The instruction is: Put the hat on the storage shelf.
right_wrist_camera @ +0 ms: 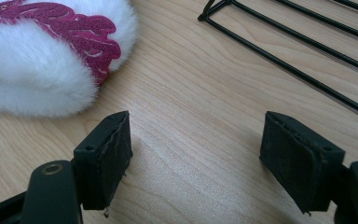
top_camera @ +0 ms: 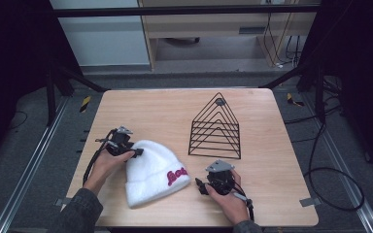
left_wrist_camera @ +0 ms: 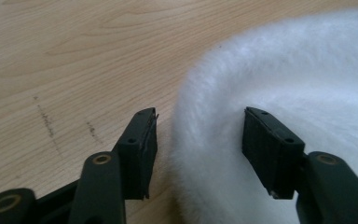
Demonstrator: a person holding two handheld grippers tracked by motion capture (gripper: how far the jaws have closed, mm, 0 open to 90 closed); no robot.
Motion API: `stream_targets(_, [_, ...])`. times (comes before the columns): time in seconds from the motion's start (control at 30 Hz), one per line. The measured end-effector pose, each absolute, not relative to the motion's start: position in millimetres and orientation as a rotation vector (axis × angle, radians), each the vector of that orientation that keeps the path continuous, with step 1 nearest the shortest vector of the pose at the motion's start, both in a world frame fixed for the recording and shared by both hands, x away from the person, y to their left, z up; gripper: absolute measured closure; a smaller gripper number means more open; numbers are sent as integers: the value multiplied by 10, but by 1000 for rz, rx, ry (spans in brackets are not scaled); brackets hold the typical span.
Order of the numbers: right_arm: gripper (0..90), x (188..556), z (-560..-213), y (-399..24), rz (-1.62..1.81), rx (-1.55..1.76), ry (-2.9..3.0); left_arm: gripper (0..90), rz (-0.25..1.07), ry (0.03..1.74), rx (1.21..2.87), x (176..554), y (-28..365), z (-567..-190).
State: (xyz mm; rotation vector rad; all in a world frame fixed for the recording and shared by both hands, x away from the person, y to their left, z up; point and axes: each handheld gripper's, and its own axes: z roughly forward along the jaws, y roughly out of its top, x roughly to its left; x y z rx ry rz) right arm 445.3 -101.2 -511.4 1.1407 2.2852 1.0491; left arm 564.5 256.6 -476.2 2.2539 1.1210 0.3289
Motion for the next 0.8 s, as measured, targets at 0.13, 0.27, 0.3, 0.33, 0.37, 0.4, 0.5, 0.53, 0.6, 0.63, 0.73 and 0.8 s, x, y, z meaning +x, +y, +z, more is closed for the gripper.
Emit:
stream_targets(0.13, [246, 4453, -5114, -1011, 1049, 1141, 2285, 663, 307, 1104, 2270, 5632, 2540, -4768])
stream_targets(0.27, [246, 4452, -5113, -1009, 1049, 1146, 2283, 792, 345, 1077, 2290, 5570, 2512, -4708])
stream_targets(0.3, [246, 4453, -5114, -1012, 1049, 1141, 2284, 792, 354, 1073, 2284, 5543, 2508, -4674])
stream_targets(0.33, [246, 4453, -5114, -1012, 1049, 1141, 2284, 799, 360, 1066, 2277, 5513, 2507, -4629])
stream_targets(0.37, [246, 4451, -5113, -1009, 1049, 1146, 2284, 804, 371, 1055, 2266, 5477, 2507, -4579])
stream_targets(0.4, [246, 4452, -5113, -1009, 1049, 1145, 2283, 807, 385, 1049, 2244, 5433, 2506, -4524])
stream_targets(0.5, [246, 4452, -5113, -1009, 1049, 1146, 2283, 813, 459, 989, 2204, 5244, 2490, -4308])
stream_targets(0.53, [246, 4452, -5113, -1010, 1049, 1145, 2284, 814, 483, 971, 2198, 5192, 2481, -4264])
stream_targets(0.6, [246, 4453, -5113, -1012, 1049, 1142, 2285, 816, 518, 934, 2170, 5061, 2446, -4166])
stream_targets(0.63, [246, 4453, -5113, -1012, 1049, 1141, 2285, 817, 554, 896, 2163, 4952, 2402, -4056])
stream_targets(0.73, [246, 4451, -5112, -1010, 1049, 1147, 2284, 818, 608, 815, 2157, 4802, 2315, -3838])
stream_targets(0.8, [245, 4453, -5112, -1013, 1048, 1142, 2286, 818, 625, 787, 2158, 4755, 2286, -3759])
